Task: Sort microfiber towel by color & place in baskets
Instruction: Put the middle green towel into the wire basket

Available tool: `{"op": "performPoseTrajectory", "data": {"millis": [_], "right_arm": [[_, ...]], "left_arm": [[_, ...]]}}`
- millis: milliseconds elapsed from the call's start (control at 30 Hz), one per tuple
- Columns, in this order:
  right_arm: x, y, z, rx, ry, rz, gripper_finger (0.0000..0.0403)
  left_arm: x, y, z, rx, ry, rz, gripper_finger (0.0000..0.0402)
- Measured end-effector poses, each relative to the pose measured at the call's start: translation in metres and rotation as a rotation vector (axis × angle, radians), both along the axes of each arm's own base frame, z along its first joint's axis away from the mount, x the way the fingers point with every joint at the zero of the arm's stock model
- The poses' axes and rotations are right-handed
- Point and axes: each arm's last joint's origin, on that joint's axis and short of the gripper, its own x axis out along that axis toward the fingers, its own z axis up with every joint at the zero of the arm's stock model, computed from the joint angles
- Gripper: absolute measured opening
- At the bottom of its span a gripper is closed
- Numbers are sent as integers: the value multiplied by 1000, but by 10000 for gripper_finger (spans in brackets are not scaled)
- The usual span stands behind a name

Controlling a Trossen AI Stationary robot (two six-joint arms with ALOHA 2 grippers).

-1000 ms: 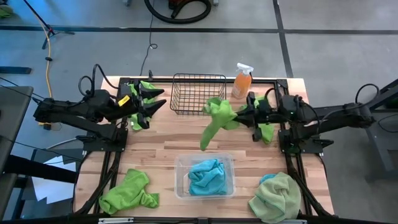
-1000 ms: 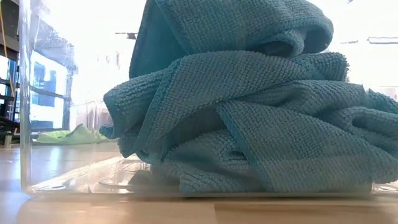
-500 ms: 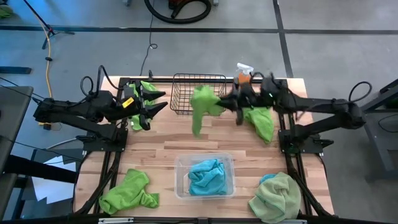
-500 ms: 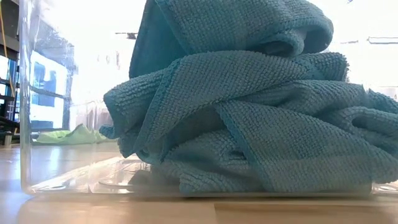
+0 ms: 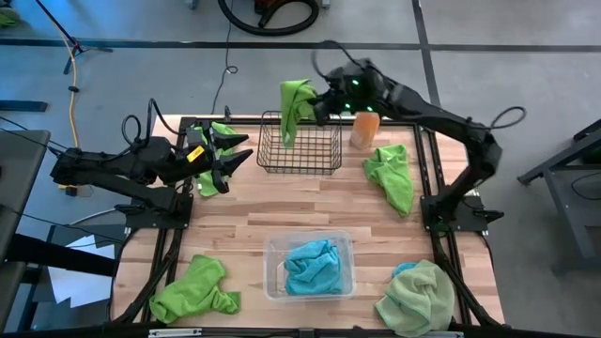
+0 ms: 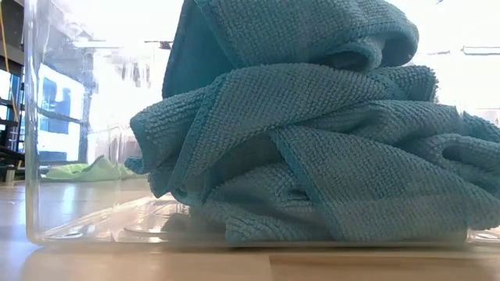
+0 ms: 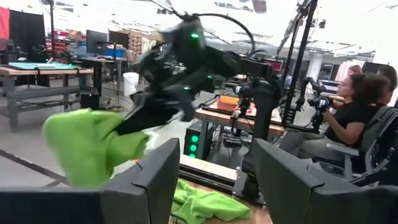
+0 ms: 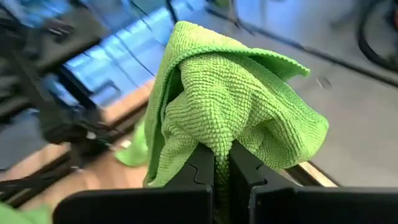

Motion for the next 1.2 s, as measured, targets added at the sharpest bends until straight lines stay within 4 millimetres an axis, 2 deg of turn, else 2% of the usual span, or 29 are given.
{"op": "performPoseTrajectory", "data": {"millis": [100, 200, 333, 433, 633, 833, 1033, 1200], "right_arm": [[16, -7, -2, 76, 78, -26, 0], [32, -14, -15, 163, 190, -46, 0], [48, -24, -43, 256, 337, -91, 0], [57, -31, -67, 261, 430, -148, 0], [74, -39, -112, 335, 512, -203, 0], [89, -36, -148, 457, 560, -238, 2], [100, -30, -172, 561, 591, -179, 31], [101, -28, -174, 528, 604, -198, 77]], "left_arm": [[0, 0, 0, 0, 0, 0, 188], [0, 0, 0, 0, 0, 0, 188], [0, 0, 0, -1, 0, 0, 188], [0, 0, 0, -1, 0, 0, 188], [0, 0, 0, -1, 0, 1, 188], [0, 0, 0, 0, 1, 1, 188], [0, 0, 0, 9, 4, 2, 188], [0, 0, 0, 39, 15, 6, 188]]}}
